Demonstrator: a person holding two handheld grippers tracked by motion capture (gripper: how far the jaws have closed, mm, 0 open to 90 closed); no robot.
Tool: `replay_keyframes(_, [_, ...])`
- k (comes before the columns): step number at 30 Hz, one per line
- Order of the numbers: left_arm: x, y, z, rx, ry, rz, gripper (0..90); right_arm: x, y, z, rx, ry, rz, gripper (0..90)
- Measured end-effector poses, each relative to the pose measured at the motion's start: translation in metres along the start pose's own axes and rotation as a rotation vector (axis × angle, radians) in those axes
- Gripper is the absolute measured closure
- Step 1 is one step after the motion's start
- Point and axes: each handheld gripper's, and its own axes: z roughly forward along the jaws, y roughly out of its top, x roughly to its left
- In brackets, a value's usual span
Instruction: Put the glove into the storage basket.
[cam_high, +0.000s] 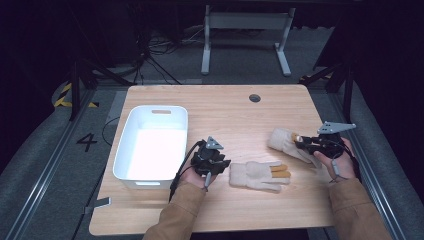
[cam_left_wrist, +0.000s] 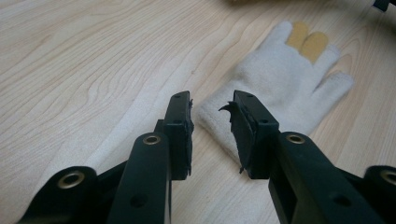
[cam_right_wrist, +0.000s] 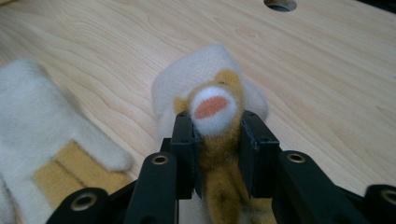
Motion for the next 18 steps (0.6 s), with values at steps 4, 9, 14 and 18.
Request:
replay_keyframes(4, [-0.001, 0.001, -0.002, -0.001, -0.005, 0.007, 68.3, 0.004, 0.006, -0.009, -0.02, 0.011, -0.024, 70.2])
replay_keyframes(9, [-0.002, 0.002, -0.002, 0.004, -0.018, 0.009, 68.0, 0.01, 0.012, -0.017, -0.044, 0.04, -0.052, 70.2])
replay_keyframes(14, [-0.002, 0.002, -0.002, 0.014, -0.018, 0.004, 67.5, 0.016, 0.018, -0.022, -0.051, 0.07, -0.08, 70.2])
replay_keyframes(18, [-0.001, 0.003, -0.002, 0.03, -0.018, -0.001, 67.5, 0.022, 0.023, -0.024, -0.05, 0.085, -0.104, 70.2])
